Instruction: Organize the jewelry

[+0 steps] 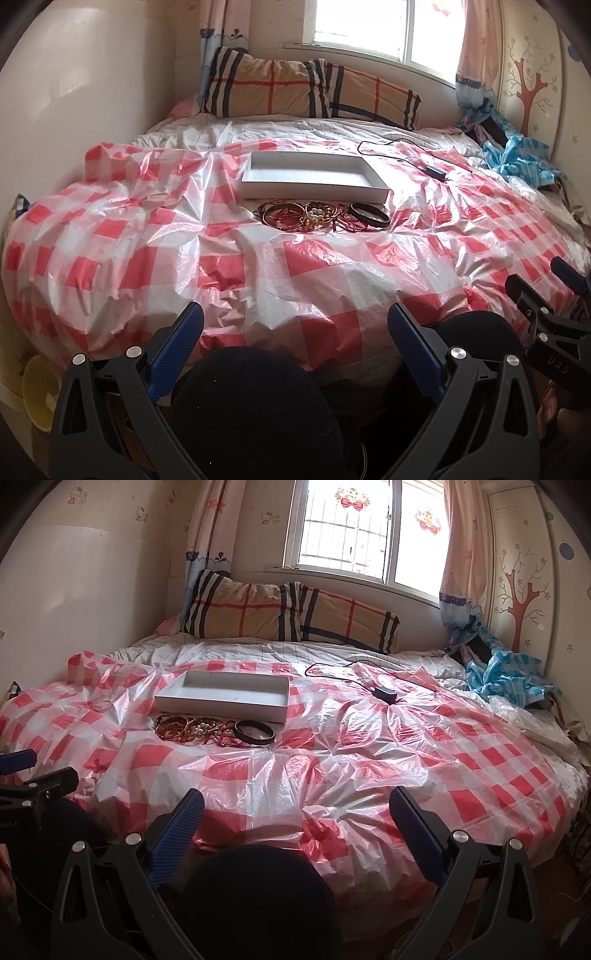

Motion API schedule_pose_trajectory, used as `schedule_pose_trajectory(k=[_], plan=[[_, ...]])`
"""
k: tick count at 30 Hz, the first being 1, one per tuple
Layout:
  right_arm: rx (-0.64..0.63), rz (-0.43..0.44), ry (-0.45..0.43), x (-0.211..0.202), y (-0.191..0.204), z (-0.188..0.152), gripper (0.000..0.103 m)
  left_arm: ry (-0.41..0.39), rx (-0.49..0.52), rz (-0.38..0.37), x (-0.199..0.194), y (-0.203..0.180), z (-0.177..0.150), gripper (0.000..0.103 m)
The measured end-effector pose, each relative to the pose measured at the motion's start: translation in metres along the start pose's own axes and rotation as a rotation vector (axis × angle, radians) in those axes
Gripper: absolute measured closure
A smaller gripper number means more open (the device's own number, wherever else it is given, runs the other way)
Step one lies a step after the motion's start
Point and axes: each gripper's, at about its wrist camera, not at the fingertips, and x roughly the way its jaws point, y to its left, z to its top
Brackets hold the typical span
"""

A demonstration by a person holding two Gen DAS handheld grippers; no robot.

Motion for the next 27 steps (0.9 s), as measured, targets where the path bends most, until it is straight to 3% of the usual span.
schedule_pose_trajectory(k=[20,27], plan=[[0.02,0.003,-0.016,-0.0009,-0.0026,-0.0011,0.007,0.019,-0.065,-0.007,0.0014,0.0113,-0.002,0.007],[0.014,-0.001,-0.018,-0.0009,-0.0027,-0.0008,0.007,0.02,-0.039,-0.004,0.0016,0.0099,-0.0013,0.007]])
